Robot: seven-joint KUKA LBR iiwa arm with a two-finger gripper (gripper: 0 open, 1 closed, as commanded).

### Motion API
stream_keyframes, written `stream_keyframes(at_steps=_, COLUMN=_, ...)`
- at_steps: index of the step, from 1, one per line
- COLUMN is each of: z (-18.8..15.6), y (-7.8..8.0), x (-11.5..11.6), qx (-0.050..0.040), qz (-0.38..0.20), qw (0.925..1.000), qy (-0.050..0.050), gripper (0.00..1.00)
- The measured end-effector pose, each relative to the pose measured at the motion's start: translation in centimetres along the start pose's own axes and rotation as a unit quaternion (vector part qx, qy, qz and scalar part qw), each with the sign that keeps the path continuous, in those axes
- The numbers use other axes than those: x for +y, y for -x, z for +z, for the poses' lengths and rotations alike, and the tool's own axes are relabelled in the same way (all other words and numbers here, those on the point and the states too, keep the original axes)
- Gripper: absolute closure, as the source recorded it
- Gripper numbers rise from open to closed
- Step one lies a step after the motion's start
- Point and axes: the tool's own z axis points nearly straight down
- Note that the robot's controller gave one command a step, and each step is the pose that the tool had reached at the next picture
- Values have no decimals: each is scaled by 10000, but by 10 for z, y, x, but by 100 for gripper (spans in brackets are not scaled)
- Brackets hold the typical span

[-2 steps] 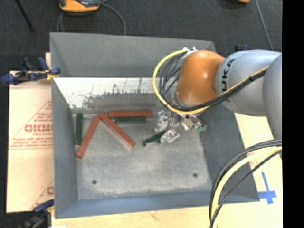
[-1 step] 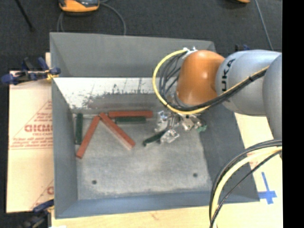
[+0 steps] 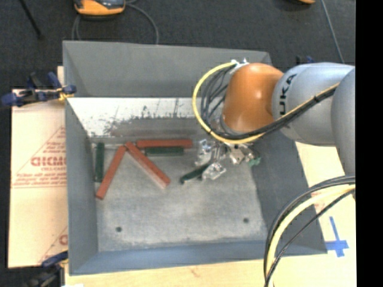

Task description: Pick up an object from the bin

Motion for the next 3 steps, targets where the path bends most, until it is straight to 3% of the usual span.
stream_keyframes(at_steps=3, z=-25, y=-1, x=1, qx=7, qz=4, qw=10000, qy=14, gripper=100)
